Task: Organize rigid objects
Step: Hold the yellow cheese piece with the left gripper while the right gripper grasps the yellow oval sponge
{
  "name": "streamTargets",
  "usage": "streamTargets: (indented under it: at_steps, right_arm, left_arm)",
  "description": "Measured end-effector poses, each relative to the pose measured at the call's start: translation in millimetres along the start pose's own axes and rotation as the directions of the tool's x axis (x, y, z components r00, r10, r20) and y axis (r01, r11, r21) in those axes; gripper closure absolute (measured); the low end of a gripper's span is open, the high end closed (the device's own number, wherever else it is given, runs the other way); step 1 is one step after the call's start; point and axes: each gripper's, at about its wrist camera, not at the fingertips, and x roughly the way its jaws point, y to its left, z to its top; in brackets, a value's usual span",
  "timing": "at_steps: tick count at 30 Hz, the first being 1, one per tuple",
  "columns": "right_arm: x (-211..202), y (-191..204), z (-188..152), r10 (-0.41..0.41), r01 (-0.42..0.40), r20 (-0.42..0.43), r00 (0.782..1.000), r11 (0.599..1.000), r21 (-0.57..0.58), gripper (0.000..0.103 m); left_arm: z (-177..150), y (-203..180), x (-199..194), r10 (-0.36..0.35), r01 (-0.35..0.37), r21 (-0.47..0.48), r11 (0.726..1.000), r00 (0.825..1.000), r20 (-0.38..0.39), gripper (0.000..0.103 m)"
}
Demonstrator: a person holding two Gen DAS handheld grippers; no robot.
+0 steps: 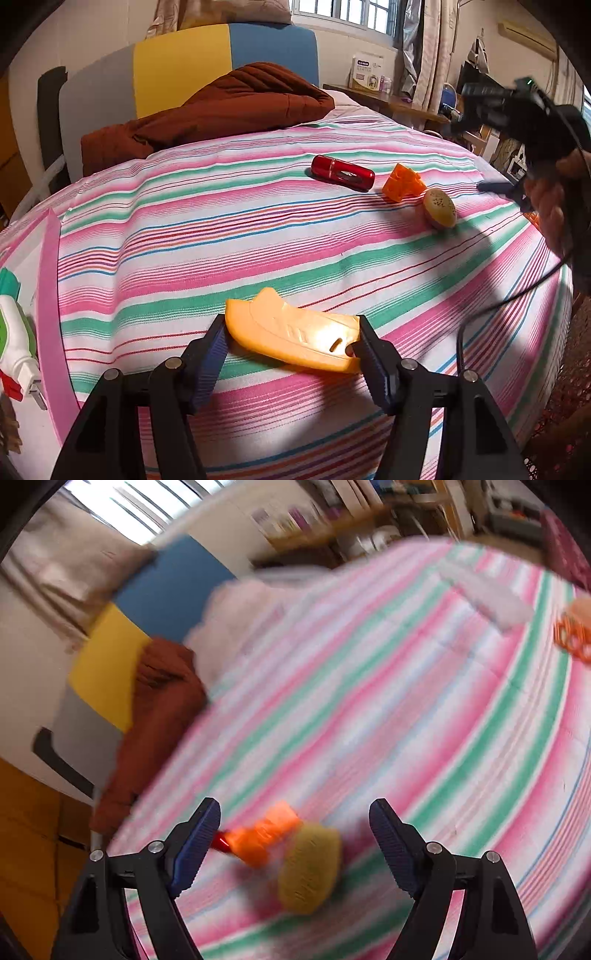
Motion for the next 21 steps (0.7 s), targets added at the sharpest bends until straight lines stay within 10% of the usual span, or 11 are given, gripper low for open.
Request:
streamTargets:
  at_steps: [21]
  right_arm:
    - [46,35,-25,-0.200,0.137,-0.191,0.961,0.944,-0.299,0.038]
  left_arm:
    - [-4,1,-2,-0.004,0.004,-0.001,1.000,1.000,0.012,0.036]
